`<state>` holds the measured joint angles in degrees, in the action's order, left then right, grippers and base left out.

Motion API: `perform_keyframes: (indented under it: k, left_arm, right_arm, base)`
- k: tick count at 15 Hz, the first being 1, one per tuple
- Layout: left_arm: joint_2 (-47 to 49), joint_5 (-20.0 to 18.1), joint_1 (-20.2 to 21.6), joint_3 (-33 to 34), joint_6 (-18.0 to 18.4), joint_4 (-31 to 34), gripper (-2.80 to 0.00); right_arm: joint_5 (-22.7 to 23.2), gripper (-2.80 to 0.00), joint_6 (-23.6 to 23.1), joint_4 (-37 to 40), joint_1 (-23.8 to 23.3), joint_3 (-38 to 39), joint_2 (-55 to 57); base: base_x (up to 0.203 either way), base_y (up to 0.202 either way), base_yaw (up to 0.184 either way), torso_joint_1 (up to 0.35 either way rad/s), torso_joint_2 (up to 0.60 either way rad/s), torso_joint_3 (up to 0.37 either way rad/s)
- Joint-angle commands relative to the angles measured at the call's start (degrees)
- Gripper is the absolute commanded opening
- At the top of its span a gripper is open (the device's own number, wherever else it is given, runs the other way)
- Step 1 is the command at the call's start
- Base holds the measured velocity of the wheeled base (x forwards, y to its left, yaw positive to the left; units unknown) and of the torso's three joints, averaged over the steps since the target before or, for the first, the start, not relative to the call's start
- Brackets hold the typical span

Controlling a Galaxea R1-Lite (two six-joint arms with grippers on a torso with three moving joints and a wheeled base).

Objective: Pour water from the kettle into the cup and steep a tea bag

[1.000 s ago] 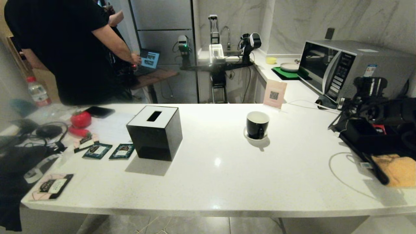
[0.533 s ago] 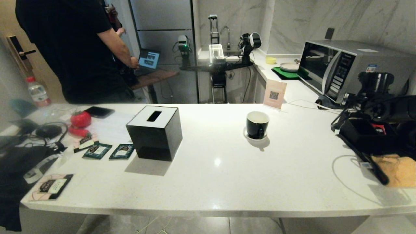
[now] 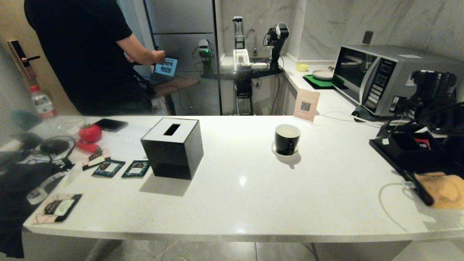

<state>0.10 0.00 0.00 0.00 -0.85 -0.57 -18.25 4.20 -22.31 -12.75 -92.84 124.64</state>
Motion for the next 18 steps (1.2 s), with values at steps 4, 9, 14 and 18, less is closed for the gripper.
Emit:
perform_keyframes:
  k: [4,9,14,18]
  left_arm:
    - [0.0,0.0,0.0,0.0,0.0,0.0,-2.8]
    - [0.0,0.0,0.0,0.0,0.0,0.0,-2.8]
    - [0.0,0.0,0.0,0.0,0.0,0.0,-2.8]
    - [0.0,0.0,0.0,0.0,0.0,0.0,-2.8]
  right_arm:
    - [-0.1,-2.8,-0.1,-1.8,1.7,6.6,-9.0]
    - [-0.1,-2.8,0.0,-1.9,6.0,12.0,-15.2]
    - [0.0,-2.8,0.1,-1.9,9.6,13.7,-18.4]
    - [-0.1,-2.8,0.1,-2.5,13.0,14.7,-19.3]
  base:
    - [0.0,0.0,0.0,0.0,0.0,0.0]
    - [0.0,0.0,0.0,0.0,0.0,0.0]
    - [0.0,0.0,0.0,0.0,0.0,0.0]
    - [0.0,0.0,0.0,0.0,0.0,0.0]
